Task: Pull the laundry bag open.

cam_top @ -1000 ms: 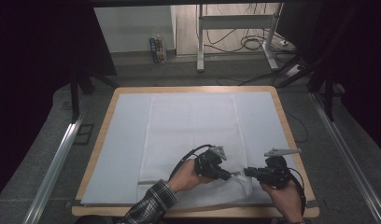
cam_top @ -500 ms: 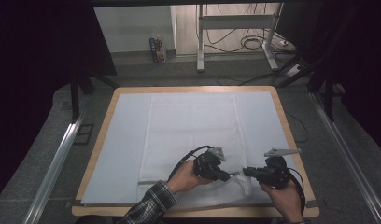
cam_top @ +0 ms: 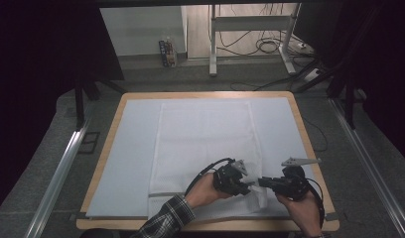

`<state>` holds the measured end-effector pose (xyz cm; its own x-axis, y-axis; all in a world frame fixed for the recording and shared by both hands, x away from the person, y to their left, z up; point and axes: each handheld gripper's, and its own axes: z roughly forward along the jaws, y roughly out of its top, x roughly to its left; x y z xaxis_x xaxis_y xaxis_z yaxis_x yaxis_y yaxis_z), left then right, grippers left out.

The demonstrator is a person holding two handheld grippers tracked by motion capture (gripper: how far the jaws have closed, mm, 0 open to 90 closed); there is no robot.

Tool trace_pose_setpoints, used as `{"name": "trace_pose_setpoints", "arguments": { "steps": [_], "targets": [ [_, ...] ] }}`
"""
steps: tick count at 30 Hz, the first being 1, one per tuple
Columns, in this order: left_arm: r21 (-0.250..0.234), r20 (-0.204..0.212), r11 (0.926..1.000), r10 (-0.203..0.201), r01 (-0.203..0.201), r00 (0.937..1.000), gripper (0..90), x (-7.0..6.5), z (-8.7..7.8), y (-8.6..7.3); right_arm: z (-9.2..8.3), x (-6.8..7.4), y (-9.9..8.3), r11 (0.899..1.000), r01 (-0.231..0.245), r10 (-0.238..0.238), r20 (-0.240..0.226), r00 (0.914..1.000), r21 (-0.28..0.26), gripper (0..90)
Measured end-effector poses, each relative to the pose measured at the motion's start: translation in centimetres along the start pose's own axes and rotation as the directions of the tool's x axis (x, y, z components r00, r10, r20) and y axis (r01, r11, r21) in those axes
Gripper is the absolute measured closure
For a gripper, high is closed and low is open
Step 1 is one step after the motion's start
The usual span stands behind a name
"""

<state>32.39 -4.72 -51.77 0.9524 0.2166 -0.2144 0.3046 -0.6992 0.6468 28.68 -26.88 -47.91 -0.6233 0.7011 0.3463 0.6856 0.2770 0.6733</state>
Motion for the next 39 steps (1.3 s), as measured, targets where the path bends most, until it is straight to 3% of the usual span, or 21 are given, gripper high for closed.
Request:
{"name": "trace_pose_setpoints", "arguments": {
  "steps": [6, 15, 20, 27, 29, 32, 39],
  "targets": [
    [-0.027, 0.022, 0.9988, -0.040, 0.040, 0.9990, 87.1, 0.5, -0.5, -0.4, -0.2, -0.2, -0.1, 1.000, -0.008, 0.008, 0.004, 1.0000, -0.004, 86.0],
    [-0.038, 0.050, 0.9987, -0.031, 0.033, 0.9983, 87.4, 0.6, -1.8, -0.8, 0.0, -0.3, -0.2, 1.000, -0.005, 0.004, 0.064, 0.9979, 0.020, 86.0],
    [-0.034, 0.060, 0.9989, -0.031, 0.033, 0.9977, 87.4, 0.6, -2.0, -0.9, 0.1, -0.2, -0.1, 0.999, 0.000, -0.002, 0.071, 0.9975, 0.032, 86.0],
    [-0.008, 0.047, 0.9999, -0.010, 0.010, 0.9989, 87.6, 0.4, -2.2, -0.9, 0.3, -0.2, -0.1, 0.999, -0.007, 0.004, 0.083, 0.9966, 0.043, 86.1],
    [-0.004, 0.044, 0.9999, -0.017, 0.017, 0.9989, 87.6, 0.4, -2.4, -1.1, 0.2, -0.2, -0.1, 0.999, 0.003, -0.009, 0.117, 0.9931, 0.048, 86.1],
    [-0.006, 0.054, 0.9998, -0.021, 0.021, 0.9983, 87.6, 0.6, -2.6, -1.3, 0.2, -0.4, -0.2, 0.999, -0.012, 0.008, 0.101, 0.9949, 0.048, 86.1],
    [-0.004, 0.048, 0.9998, -0.018, 0.018, 0.9987, 87.6, 0.5, -2.9, -1.6, 0.5, -0.2, -0.1, 0.998, 0.000, -0.006, 0.103, 0.9947, 0.055, 86.2]
  ]
}}
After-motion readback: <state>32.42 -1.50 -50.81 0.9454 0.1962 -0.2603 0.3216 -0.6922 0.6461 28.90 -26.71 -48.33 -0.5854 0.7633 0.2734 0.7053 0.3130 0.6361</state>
